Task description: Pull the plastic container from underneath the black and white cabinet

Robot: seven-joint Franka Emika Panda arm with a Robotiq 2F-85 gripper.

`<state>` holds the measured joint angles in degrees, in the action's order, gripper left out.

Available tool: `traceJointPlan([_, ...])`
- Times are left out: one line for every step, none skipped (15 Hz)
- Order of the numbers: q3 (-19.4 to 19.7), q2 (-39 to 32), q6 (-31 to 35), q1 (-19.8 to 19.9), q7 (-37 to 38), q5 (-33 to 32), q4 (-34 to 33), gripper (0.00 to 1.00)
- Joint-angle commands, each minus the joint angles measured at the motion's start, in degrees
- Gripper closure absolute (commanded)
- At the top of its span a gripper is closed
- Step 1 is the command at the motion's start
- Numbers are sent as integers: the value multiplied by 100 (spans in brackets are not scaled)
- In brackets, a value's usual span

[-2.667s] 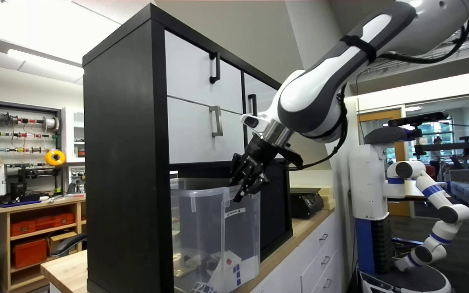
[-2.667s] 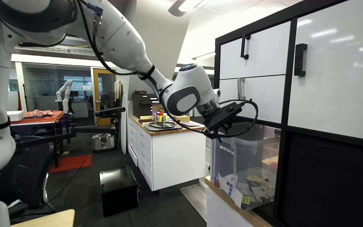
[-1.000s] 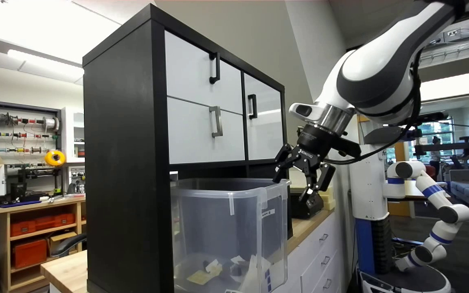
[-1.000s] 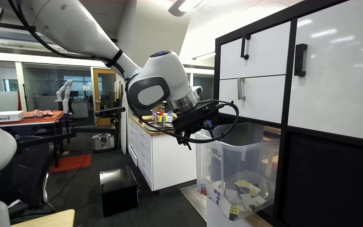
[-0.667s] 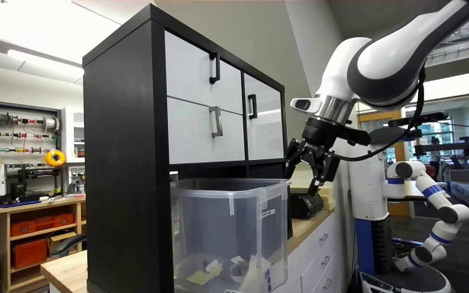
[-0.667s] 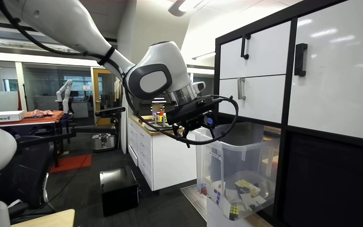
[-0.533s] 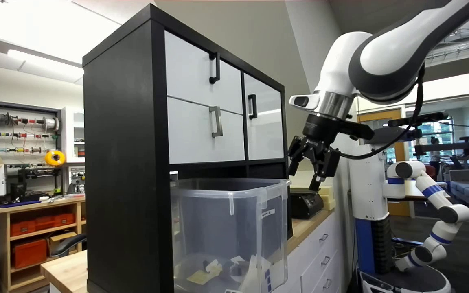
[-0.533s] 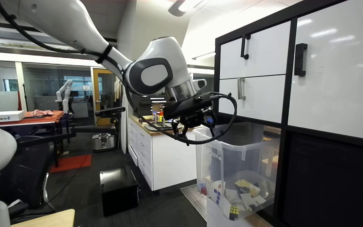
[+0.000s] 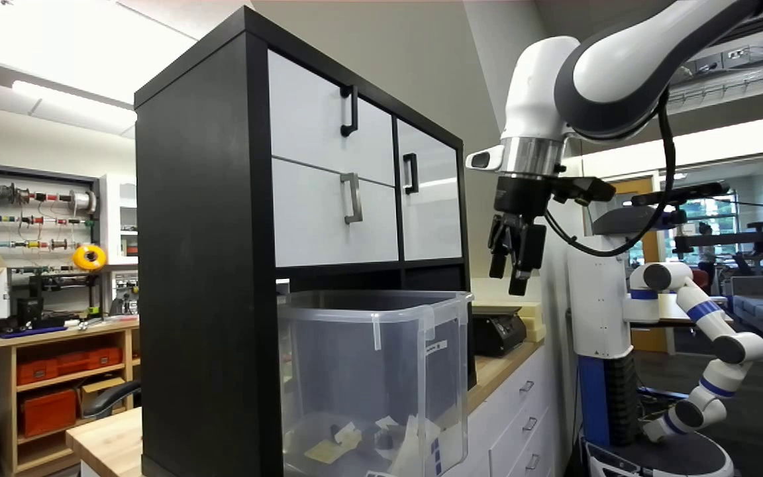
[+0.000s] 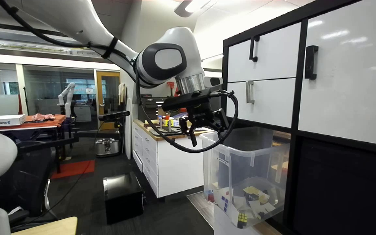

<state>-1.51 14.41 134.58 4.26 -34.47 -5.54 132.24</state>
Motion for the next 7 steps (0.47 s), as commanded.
traceJointPlan([180,-162,-679,-117,773,-90,-451,0])
traceJointPlan([208,-178,-779,-129,880,-68,-513,0])
traceJointPlan([226,-184,-826,-127,995,-68,-553,0])
traceJointPlan([276,-81,-556,-192,691,-60,-319,0])
traceJointPlan([287,-104,-604,-184,762,-57,-373,0])
traceJointPlan([291,-125,-615,-179,801,-55,-402,0])
traceJointPlan([292,-141,-617,-177,820,-53,-415,0])
